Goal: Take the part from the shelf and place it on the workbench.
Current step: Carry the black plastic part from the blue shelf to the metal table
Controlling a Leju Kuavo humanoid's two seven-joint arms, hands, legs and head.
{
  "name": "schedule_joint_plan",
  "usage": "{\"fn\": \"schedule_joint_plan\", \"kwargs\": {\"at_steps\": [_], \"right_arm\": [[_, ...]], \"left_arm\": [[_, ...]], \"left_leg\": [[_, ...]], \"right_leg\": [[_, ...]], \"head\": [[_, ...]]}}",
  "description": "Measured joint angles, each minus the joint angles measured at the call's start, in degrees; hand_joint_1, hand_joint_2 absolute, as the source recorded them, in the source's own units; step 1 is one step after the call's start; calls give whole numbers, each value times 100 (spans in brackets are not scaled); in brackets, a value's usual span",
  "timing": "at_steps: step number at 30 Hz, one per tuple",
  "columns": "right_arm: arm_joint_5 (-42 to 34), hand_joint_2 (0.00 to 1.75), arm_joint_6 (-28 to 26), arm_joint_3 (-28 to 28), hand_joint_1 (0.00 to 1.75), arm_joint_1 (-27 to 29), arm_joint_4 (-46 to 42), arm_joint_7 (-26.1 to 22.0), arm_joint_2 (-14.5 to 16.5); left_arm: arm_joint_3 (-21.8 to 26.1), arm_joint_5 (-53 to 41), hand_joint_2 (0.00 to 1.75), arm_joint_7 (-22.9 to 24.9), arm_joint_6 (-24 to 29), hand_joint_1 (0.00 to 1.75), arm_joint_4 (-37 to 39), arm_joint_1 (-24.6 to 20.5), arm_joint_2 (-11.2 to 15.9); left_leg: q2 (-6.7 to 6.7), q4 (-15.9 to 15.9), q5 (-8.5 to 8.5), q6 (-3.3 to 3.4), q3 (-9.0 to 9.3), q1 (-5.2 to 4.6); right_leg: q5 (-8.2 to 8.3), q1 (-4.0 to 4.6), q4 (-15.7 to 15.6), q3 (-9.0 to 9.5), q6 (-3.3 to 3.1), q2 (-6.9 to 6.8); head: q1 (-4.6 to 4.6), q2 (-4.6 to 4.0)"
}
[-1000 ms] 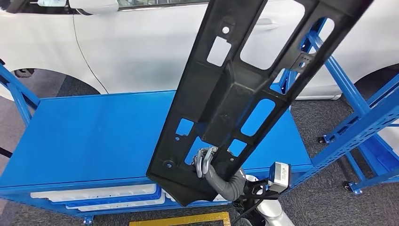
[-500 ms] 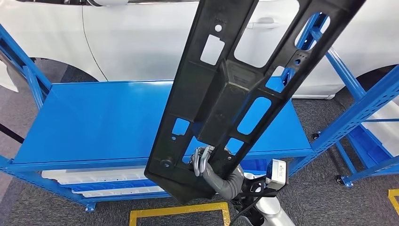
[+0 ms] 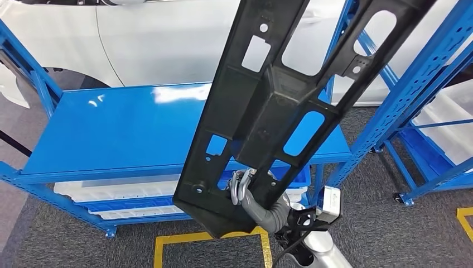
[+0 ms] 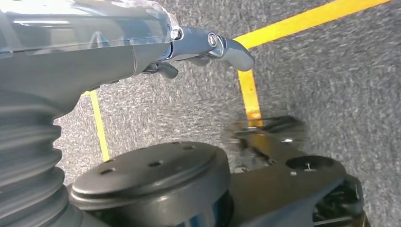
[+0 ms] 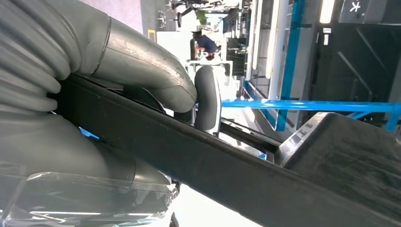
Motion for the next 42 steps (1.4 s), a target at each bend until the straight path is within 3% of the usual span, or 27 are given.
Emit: {"fn": "schedule_joint_plan", "kwargs": {"at_steps": [2,4,5,7,9,10,12,14,15,16,17,19,21,22,24,26,29,30,31,33,34,35,36,38,40,41,42], "right_arm": [[-1,175,-2,1,175,3,2,3,-3],[-2,175,-3,2,175,4,2,2,-5],[-4,175,-6,1,175,3,1,0,-6],[-9,175,-16,2,175,1,1,-4,-9],[-14,175,-27,4,175,-1,2,-9,-11],[-17,175,-36,6,175,-4,2,-10,-11],[-23,175,-65,8,175,-11,3,2,-13],[-30,175,-90,10,175,-27,3,48,-11],[-39,175,-95,11,175,-37,3,78,-10],[-53,175,-98,12,175,-47,3,106,-10],[-69,175,-100,13,175,-56,3,132,-9],[-95,175,-102,14,175,-82,1,173,-2],[-106,175,-110,14,175,-108,-20,200,15],[-109,175,-115,11,175,-114,-39,203,25],[-109,175,-128,5,175,-103,-77,202,37],[-103,175,-142,2,175,-87,-94,204,43],[-95,175,-160,-2,175,-77,-120,203,68],[-93,175,-163,-7,175,-73,-129,203,78],[-90,175,-164,-12,175,-68,-136,205,88],[-85,175,-166,-20,175,-59,-143,213,99],[-83,175,-166,-24,175,-56,-148,216,102],[-82,175,-166,-28,175,-54,-158,218,104],[-81,175,-166,-37,175,-51,-173,219,108],[-80,175,-162,-55,175,-42,-198,221,120],[-70,175,-146,-77,175,-10,-204,222,127],[-64,175,-128,-93,175,17,-206,220,128],[-55,175,-109,-113,175,44,-206,216,127]], "left_arm": [[0,-1,175,10,-2,0,0,-1,0],[0,-7,175,19,-3,0,0,-2,0],[-1,-12,175,21,-4,0,0,-10,0],[-1,-16,175,29,-7,0,0,-27,0],[0,-1,175,42,-12,0,-1,-18,-2],[0,9,175,48,-15,0,-1,-10,-4],[0,25,175,56,-18,0,-2,-2,-8],[0,31,175,57,-17,0,-2,-8,-8],[0,33,175,58,-17,0,-2,-10,-8],[0,37,175,61,-17,0,-2,-9,-8],[0,41,175,64,-17,0,-2,-8,-8],[0,49,175,76,-18,0,-2,-10,-13],[-1,43,175,87,-17,0,-2,-16,-18],[-2,36,175,90,-17,0,-2,-19,-19],[-4,24,175,95,-17,0,-1,-16,-20],[-5,21,175,96,-17,0,0,-10,-20],[-7,20,175,97,-16,0,0,-20,-19],[-7,20,175,98,-16,0,0,-27,-18],[-7,19,175,99,-16,0,0,-34,-17],[-8,19,175,103,-14,0,0,-37,-17],[-9,18,175,104,-12,0,0,-37,-17],[-10,16,175,105,-10,0,0,-42,-17],[-10,12,175,104,-7,0,0,-54,-17],[-13,-2,175,102,-3,0,0,-75,-18],[-20,-24,175,111,-1,0,-1,-72,-25],[-27,-33,175,121,5,0,-1,-70,-30],[-35,-36,175,130,14,0,-1,-67,-34]], "left_leg": [[0,115,190,-9,194,7],[-1,-471,434,19,716,11],[-4,-909,407,47,1023,1],[-14,-1469,272,115,1364,-30],[-10,-1554,321,188,1342,-43],[4,-1564,381,225,1297,-35],[38,-1578,536,307,1151,-15],[51,-1571,684,348,971,-19],[52,-1564,759,348,871,-22],[52,-1553,832,341,767,-23],[52,-1536,901,328,656,-23],[51,-1476,1012,294,465,-22],[46,-1404,1092,242,346,-36],[45,-1384,1132,210,320,-40],[42,-1390,1219,138,294,-39],[35,-1286,1079,77,219,-24],[31,-433,245,18,-14,-10],[32,-76,58,3,-65,-8],[31,181,25,-5,-56,-8],[31,169,297,7,203,-7],[31,-98,452,27,453,-7],[29,-523,478,56,779,-16],[27,-964,421,84,1079,-26],[20,-1509,266,137,1392,-63],[30,-1580,360,198,1334,-60],[40,-1595,423,240,1276,-49],[51,-1613,497,280,1205,-33]], "right_leg": [[133,3,33,-203,19,-2],[249,3,83,-383,55,1],[297,8,108,-446,81,0],[402,11,119,-498,147,-8],[503,6,87,-517,217,-9],[467,-4,106,-554,245,2],[45,-21,416,-705,296,22],[-565,-41,1117,-892,334,27],[-709,-45,1464,-939,351,28],[-704,-47,1693,-923,363,28],[-574,-48,1750,-819,366,27],[-271,-49,1305,-333,344,29],[-363,-26,501,283,285,34],[-465,-10,225,466,248,39],[-504,7,63,513,164,41],[-380,-7,51,408,70,21],[-159,-13,45,161,-11,3],[-86,-7,50,65,-14,2],[-13,-1,59,-35,-11,1],[125,8,87,-237,6,2],[186,11,107,-328,19,3],[241,19,128,-404,40,5],[293,25,145,-456,66,2],[411,27,134,-497,132,-12],[506,14,93,-516,200,-11],[439,7,131,-558,234,4],[257,2,268,-626,262,18]], "head": [[-1,0],[-2,0],[-1,0],[0,0],[0,0],[0,0],[0,0],[0,0],[1,0],[1,0],[1,0],[0,0],[0,0],[0,0],[1,0],[1,0],[0,0],[-1,0],[-1,0],[-1,0],[-1,0],[-2,0],[-1,0],[-1,0],[-1,0],[-1,0],[0,0]]}}
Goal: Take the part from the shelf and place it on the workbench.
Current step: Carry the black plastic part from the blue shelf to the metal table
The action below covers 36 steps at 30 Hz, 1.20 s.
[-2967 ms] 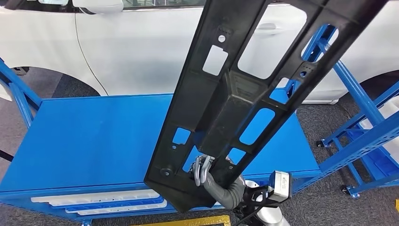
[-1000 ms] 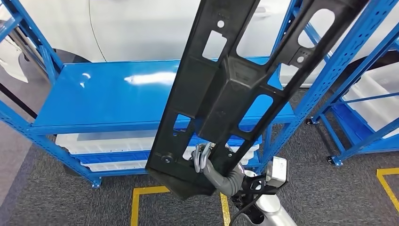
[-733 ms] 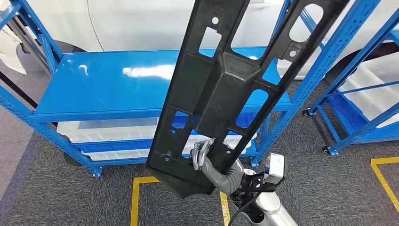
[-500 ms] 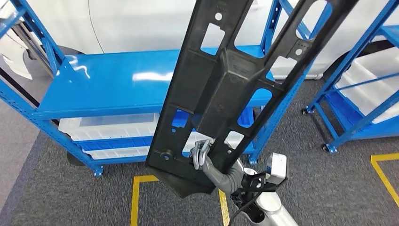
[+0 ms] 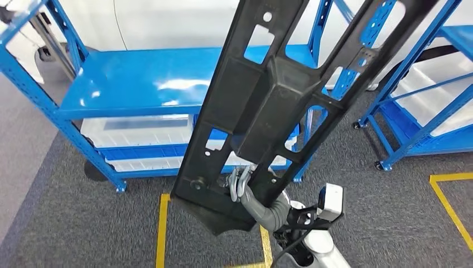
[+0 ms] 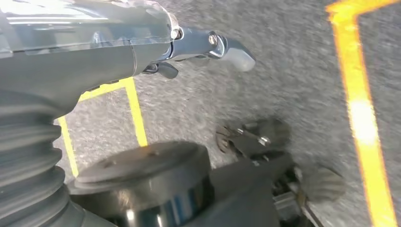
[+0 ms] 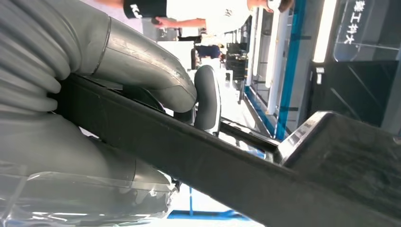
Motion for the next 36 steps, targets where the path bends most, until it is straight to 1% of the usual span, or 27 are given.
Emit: {"fn": "schedule_joint_plan", "kwargs": {"at_steps": [2,3,4,5,6,7,8,10,11,13,14,15,16,18,19,20,21,23,24,25,26,28,30,32,34,35,36], "right_arm": [[21,175,33,-34,175,44,-1,-15,-2],[34,175,39,-51,175,65,0,-25,-3],[44,175,42,-69,175,92,0,-35,-5],[55,175,44,-88,175,121,1,-44,-8],[65,175,46,-105,175,146,2,-51,-13],[72,175,49,-117,175,163,2,-56,-19],[77,175,50,-127,175,172,1,-60,-25],[87,175,48,-144,175,188,-19,-66,-30],[94,175,46,-155,175,207,-40,-70,-31],[107,175,44,-178,175,273,-86,-80,-33],[117,175,48,-186,175,305,-105,-82,-34],[125,175,55,-193,175,338,-123,-82,-34],[132,175,67,-207,175,374,-148,-76,-35],[141,175,108,-249,175,461,-193,-59,-36],[144,175,131,-276,175,508,-211,-50,-36],[146,175,154,-298,175,549,-220,-43,-36],[148,175,177,-321,175,584,-228,-38,-36],[145,175,219,-369,175,627,-251,-36,-34],[142,175,230,-396,175,636,-270,-36,-33],[139,175,232,-424,175,645,-298,-35,-30],[138,175,229,-452,175,662,-332,-34,-28],[142,175,224,-516,175,716,-414,-31,-26],[146,175,224,-578,175,764,-486,-28,-27],[148,175,235,-626,175,794,-540,-28,-27],[148,175,253,-656,175,832,-564,-40,-29],[148,175,261,-665,175,856,-565,-52,-31],[148,175,270,-673,175,877,-565,-66,-33]], "left_arm": [[-14,2,175,6,24,0,1,-1,-3],[-17,3,175,2,33,0,1,0,-3],[-20,3,175,-1,39,0,1,5,-4],[-22,3,175,-4,45,0,1,12,-8],[-25,3,175,-5,49,0,1,21,-12],[-27,2,175,-5,51,0,1,30,-18],[-30,0,175,-2,53,0,1,35,-26],[-45,-16,175,15,46,0,1,37,-42],[-61,-29,175,30,38,0,1,36,-48],[-96,-53,175,57,24,0,1,33,-54],[-108,-62,175,67,26,0,1,32,-54],[-115,-70,175,72,33,0,1,28,-53],[-121,-76,175,74,45,0,1,18,-51],[-128,-80,175,64,77,0,1,-13,-48],[-130,-74,175,57,95,0,1,-29,-45],[-131,-64,175,51,115,0,1,-37,-42],[-131,-49,175,52,138,0,1,-37,-39],[-132,-24,175,63,188,0,1,-25,-27],[-134,-21,175,71,208,0,1,-20,-20],[-140,-31,175,78,221,0,1,-17,-14],[-151,-43,175,84,227,0,1,-16,-5],[-184,-72,175,102,229,0,1,-14,8],[-209,-74,175,108,228,0,1,-26,21],[-216,-35,175,73,227,0,1,-33,35],[-216,22,175,5,234,0,1,-26,52],[-216,45,175,-29,239,0,1,-26,63],[-216,68,175,-59,243,0,1,-30,71]], "left_leg": [[11,-8,132,52,-166,4],[13,-6,200,60,-248,1],[15,-2,266,58,-330,-3],[16,5,327,51,-411,-5],[17,15,381,41,-489,-6],[17,31,428,28,-559,-6],[16,53,465,10,-616,-9],[16,97,524,-41,-689,-23],[18,108,552,-73,-707,-25],[21,108,604,-140,-728,-23],[19,144,574,-170,-751,-17],[13,282,458,-200,-808,-13],[8,542,265,-229,-908,-7],[4,1312,-204,-284,-1170,9],[5,1621,-337,-304,-1250,15],[4,1744,-357,-315,-1238,21],[0,1639,-267,-317,-1115,29],[-102,907,22,-291,-638,50],[-189,541,105,-270,-416,56],[-264,288,129,-249,-274,59],[-306,173,103,-229,-216,55],[-247,120,109,-181,-215,58],[-150,79,145,-104,-223,77],[-42,56,169,-46,-236,75],[68,62,169,-28,-251,55],[126,66,165,-26,-253,45],[179,71,159,-24,-253,38]], "right_leg": [[-575,-16,608,-201,49,16],[-783,-23,994,-297,67,16],[-842,-29,1317,-352,82,16],[-759,-34,1492,-334,89,16],[-597,-38,1480,-225,86,16],[-436,-40,1238,9,73,16],[-384,-34,833,327,45,15],[-507,-10,25,881,-19,13],[-593,8,-189,1003,-49,13],[-591,10,-295,1016,-109,8],[-554,-2,-315,1008,-144,2],[-515,-18,-334,994,-178,4],[-478,-33,-348,974,-203,6],[-433,-31,-334,906,-224,26],[-415,-30,-321,871,-223,40],[-402,-29,-302,837,-219,67],[-391,-30,-281,809,-212,108],[-378,-33,-239,768,-190,209],[-370,-32,-221,744,-167,262],[-357,-32,-207,720,-138,310],[-339,-33,-201,693,-102,354],[-309,-32,-199,655,-33,425],[-402,-28,-61,566,19,336],[-716,-31,506,288,54,168],[-1000,-41,1230,-68,71,105],[-1004,-43,1397,-153,71,94],[-919,-44,1387,-154,64,81]], "head": [[1,0],[1,0],[1,0],[1,0],[1,0],[1,0],[1,0],[0,0],[0,0],[1,0],[1,0],[0,0],[0,0],[-1,0],[-1,0],[-1,0],[-1,0],[-1,0],[0,0],[0,0],[0,0],[-1,0],[0,0],[1,0],[1,0],[1,0],[1,0]]}}
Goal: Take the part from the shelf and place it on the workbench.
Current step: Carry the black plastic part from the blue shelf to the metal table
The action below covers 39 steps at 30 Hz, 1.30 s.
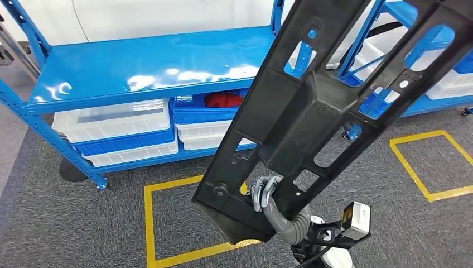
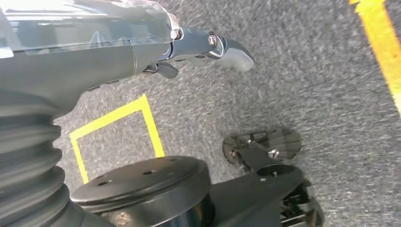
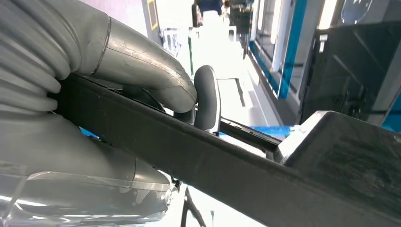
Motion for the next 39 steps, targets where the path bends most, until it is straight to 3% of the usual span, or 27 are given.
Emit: {"fn": "schedule_joint_plan", "kwargs": {"at_steps": [1,3,5,6,8,9,11,13,14,15,17,18,19,21,23,25,27,28,29,30,31,32,34,35,36,38,39], "right_arm": [[0,175,9,-7,175,15,0,-15,-2],[0,175,25,-20,175,23,-1,-45,-3],[2,175,49,-28,175,35,-4,-80,-3],[4,175,63,-31,175,58,-4,-102,-3],[14,175,108,-33,175,129,-4,-145,-2],[23,175,133,-33,175,155,-1,-157,0],[45,175,174,-24,175,172,8,-160,26],[74,175,183,-15,175,170,21,-144,67],[89,175,183,-13,175,170,29,-125,85],[102,175,184,-13,175,170,37,-99,102],[115,175,187,-13,175,170,48,-49,133],[116,175,191,-14,175,170,52,-36,149],[116,175,195,-15,175,166,56,-29,163],[112,175,201,-19,175,162,63,-24,187],[121,175,195,-25,175,175,71,-31,198],[177,175,173,-39,175,195,75,-76,203],[255,175,156,-49,175,211,74,-134,216],[280,175,155,-50,175,222,74,-151,223],[296,175,155,-52,175,236,74,-162,228],[303,175,155,-56,175,251,74,-167,230],[307,175,155,-59,175,262,74,-169,231],[311,175,155,-62,175,268,74,-169,231],[311,175,157,-64,175,268,74,-168,234],[304,175,163,-66,175,265,75,-166,239],[288,175,174,-66,175,260,81,-162,247],[249,175,227,-67,175,220,122,-148,262],[233,175,261,-64,175,171,162,-131,270]], "left_arm": [[1,18,175,-23,2,0,0,-9,8],[2,37,175,-55,2,0,0,-25,25],[3,53,175,-102,7,0,0,-31,41],[7,73,175,-139,16,0,0,-29,50],[30,136,175,-218,53,0,0,-24,75],[50,170,175,-252,73,0,1,-21,93],[93,215,175,-292,93,0,2,2,134],[111,238,175,-302,96,0,2,50,165],[114,248,175,-301,97,0,2,71,179],[119,256,175,-299,97,0,2,85,189],[129,266,175,-296,92,0,2,89,204],[132,260,175,-295,89,0,2,87,211],[133,253,175,-295,85,0,2,87,216],[133,235,175,-289,75,0,2,94,224],[130,191,175,-260,47,0,2,95,208],[114,112,175,-153,21,0,2,81,193],[88,52,175,-7,13,0,2,92,191],[78,39,175,45,12,0,2,105,192],[69,35,175,78,12,0,2,112,192],[61,33,175,97,11,0,2,112,193],[52,31,175,107,11,0,2,106,194],[42,30,175,116,11,0,2,102,194],[25,42,175,129,13,0,2,98,193],[20,67,175,127,21,0,2,97,194],[19,111,175,112,35,0,2,97,197],[45,241,175,57,77,0,2,95,205],[71,304,175,43,97,0,3,90,215]], "left_leg": [[54,7,-9,-3,6,-8],[146,24,-40,-27,22,-36],[242,42,-67,-74,19,-73],[296,48,-76,-99,16,-87],[359,72,-119,-159,22,-82],[288,151,-194,-193,-2,-73],[28,662,-510,-248,-224,-47],[-125,1443,-839,-267,-596,-39],[-142,1675,-869,-268,-717,-38],[-153,1697,-786,-261,-745,-38],[-234,1101,-357,-223,-505,-35],[-360,715,-181,-194,-342,-30],[-476,398,-64,-173,-208,-24],[-609,152,-34,-142,-116,-26],[-508,95,1,-98,-106,-6],[-378,47,41,-30,-96,29],[-243,32,51,5,-99,21],[-170,34,49,7,-104,13],[-96,35,47,6,-107,6],[-26,37,43,1,-109,4],[39,39,38,-6,-106,3],[99,41,29,-19,-97,3],[203,52,5,-60,-79,-15],[248,58,-5,-88,-73,-27],[295,61,-14,-117,-70,-39],[389,61,-31,-181,-60,-51],[353,99,-75,-214,-66,-43]], "right_leg": [[187,3,-246,118,-17,-34],[540,47,-1003,485,-80,-253],[645,103,-1459,680,-158,-428],[622,121,-1497,678,-188,-421],[636,102,-1526,664,-248,-298],[647,88,-1540,667,-276,-239],[668,64,-1557,668,-330,-126],[675,65,-1551,659,-356,10],[676,66,-1544,658,-358,83],[676,67,-1533,659,-357,158],[672,67,-1510,664,-350,299],[671,69,-1499,661,-338,359],[674,69,-1484,644,-316,425],[700,54,-1474,596,-249,535],[719,54,-1473,562,-177,607],[570,75,-1270,464,-121,432],[208,62,-641,179,-69,145],[41,45,-268,7,-45,67],[-44,30,-3,-112,-25,22],[-28,20,75,-138,-15,-7],[92,13,-81,-42,-14,-35],[276,11,-435,160,-24,-90],[525,49,-1203,576,-88,-302],[571,75,-1423,684,-130,-371],[565,99,-1503,709,-170,-391],[592,100,-1515,685,-239,-268],[611,87,-1534,685,-272,-211]], "head": [[0,0],[0,0],[-1,0],[-2,0],[-2,0],[-2,0],[-2,0],[-2,0],[-2,0],[-2,0],[-2,0],[-2,0],[-2,0],[-1,0],[-1,0],[-1,0],[0,0],[0,0],[0,0],[0,0],[0,0],[0,0],[-1,0],[-1,0],[-1,0],[-2,0],[-2,0]]}}
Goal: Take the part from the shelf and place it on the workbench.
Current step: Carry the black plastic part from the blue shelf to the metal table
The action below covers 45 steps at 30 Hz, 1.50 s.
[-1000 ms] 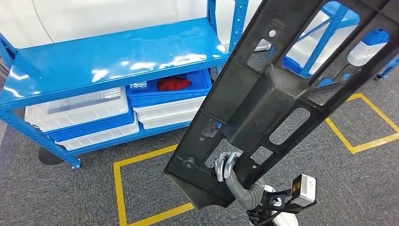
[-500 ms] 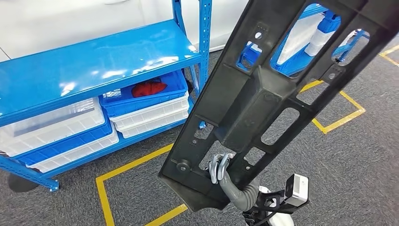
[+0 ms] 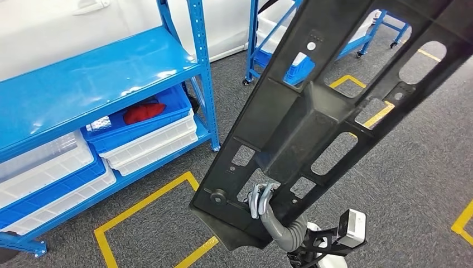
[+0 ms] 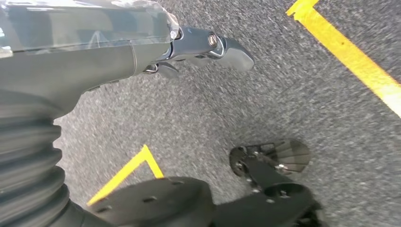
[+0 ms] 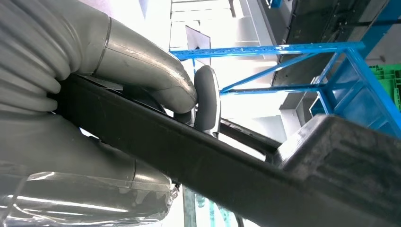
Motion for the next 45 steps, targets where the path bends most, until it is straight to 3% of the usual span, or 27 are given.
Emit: {"fn": "schedule_joint_plan", "kwargs": {"at_steps": [2,3,5,6,7,8,10,12,14,15,17,19,21,22,23,25,27,28,30,31,33,35,37,39,41,43,45], "right_arm": [[-10,175,61,16,175,-144,98,38,16],[-13,175,78,25,175,-213,145,53,24],[-20,175,95,35,175,-291,214,67,32],[-23,175,97,34,175,-309,238,71,32],[-29,175,95,33,175,-320,257,74,30],[-39,175,88,32,175,-330,270,73,27],[-50,175,22,24,175,-340,264,68,16],[-21,175,-106,7,175,-306,201,77,7],[33,175,-206,-9,175,-217,88,118,-4],[54,175,-229,-15,175,-167,27,141,-11],[75,175,-225,-20,175,-116,-59,178,-30],[63,175,-184,-17,175,-110,-85,207,-40],[26,175,-126,-16,175,-112,-68,246,-43],[5,175,-101,-16,175,-118,-50,262,-44],[-15,175,-81,-16,175,-129,-28,271,-45],[-65,175,-50,-16,175,-173,18,274,-46],[-129,175,-11,-19,175,-222,60,272,-46],[-161,175,5,-25,175,-239,81,272,-47],[-197,175,16,-44,175,-249,112,284,-48],[-206,175,17,-55,175,-256,125,293,-48],[-213,175,23,-65,175,-282,146,305,-45],[-216,175,34,-72,175,-305,171,311,-42],[-215,175,51,-77,175,-309,206,332,-42],[-219,175,89,-78,175,-336,242,351,-42],[-229,175,134,-79,175,-411,282,355,-42],[-236,175,171,-80,175,-490,324,354,-42],[-237,175,200,-82,175,-523,358,350,-42]], "left_arm": [[53,97,175,22,24,0,1,-6,18],[68,128,175,35,25,0,2,-2,25],[99,166,175,9,14,0,1,6,25],[113,165,175,-18,3,0,0,3,24],[124,155,175,-43,-11,0,-1,0,24],[130,131,175,-57,-27,0,-1,2,22],[118,32,175,-56,-67,0,-1,20,16],[70,-101,175,-26,-96,0,-1,19,-13],[16,-174,175,-32,-113,0,-1,-10,-61],[2,-175,175,-63,-120,0,-2,-33,-85],[-4,-139,175,-146,-130,0,-3,-78,-138],[-3,-73,175,-196,-132,0,-3,-96,-173],[4,-1,175,-205,-131,0,-3,-87,-195],[12,28,175,-202,-130,0,-3,-83,-204],[21,48,175,-190,-129,0,-3,-78,-212],[34,81,175,-113,-122,0,-3,-66,-226],[36,105,175,79,-108,0,-3,-44,-235],[36,111,175,207,-101,0,-3,-29,-237],[36,113,175,434,-90,0,-2,-6,-237],[36,120,175,513,-74,0,-2,0,-236],[38,161,175,579,-30,0,-2,13,-233],[51,230,175,562,7,0,-3,14,-233],[73,281,175,531,27,0,-3,3,-233],[96,316,175,495,46,0,-3,10,-233],[124,344,175,430,67,0,-3,27,-235],[154,350,175,343,77,0,-3,35,-242],[170,332,175,213,69,0,-3,30,-254]], "left_leg": [[-227,366,-251,-55,-148,21],[-370,723,-445,-72,-304,33],[-482,1473,-745,-87,-653,35],[-496,1645,-752,-87,-736,35],[-506,1591,-643,-80,-711,35],[-537,1295,-433,-64,-574,38],[-744,479,-61,-11,-205,47],[-897,55,32,32,-17,44],[-832,3,34,78,1,45],[-776,-28,57,115,8,55],[-647,-89,97,185,23,82],[-508,-97,97,217,21,68],[-359,-95,88,218,18,62],[-287,-93,82,211,19,62],[-228,-90,74,199,25,62],[-127,-79,45,156,47,48],[-42,-69,14,96,67,21],[5,-70,2,64,78,7],[70,-64,-35,0,104,17],[2,11,-109,-28,86,28],[-273,514,-426,-66,-122,52],[-465,1305,-776,-81,-476,51],[-504,1597,-760,-82,-615,51],[-566,1043,-344,-60,-384,59],[-790,320,-45,-25,-90,75],[-924,45,-25,15,9,70],[-836,-6,3,81,22,74]], "right_leg": [[37,-28,-34,1,-63,109],[46,-33,-37,-5,-83,164],[52,-26,-28,-17,-101,283],[52,-22,-20,-18,-103,344],[52,-20,-9,-16,-103,409],[51,-19,3,-12,-99,483],[45,-18,33,-20,-71,630],[58,-26,54,-63,-5,746],[87,-37,46,-102,76,829],[72,-34,69,-123,111,783],[-130,-18,387,-277,165,539],[-498,-38,1113,-631,205,297],[-658,-73,1659,-905,243,229],[-580,-90,1636,-891,257,205],[-413,-103,1379,-753,262,163],[-78,-86,562,-308,236,-63],[28,-40,80,-63,163,-225],[8,-14,30,-54,124,-218],[26,-26,5,-60,56,-87],[38,-39,-17,-52,21,-25],[64,-66,-50,-36,-39,89],[69,-60,-49,-36,-64,213],[67,-53,-38,-28,-66,364],[59,-53,-10,-21,-56,533],[52,-47,36,-47,-15,685],[73,-58,52,-105,61,797],[104,-69,42,-144,141,829]], "head": [[0,0],[0,0],[-1,0],[-1,0],[-1,0],[-1,0],[0,0],[0,0],[0,0],[1,0],[1,0],[2,0],[2,0],[2,0],[2,0],[2,0],[1,0],[1,0],[0,0],[0,0],[-1,0],[-1,0],[-1,0],[-1,0],[0,0],[0,0],[0,0]]}}
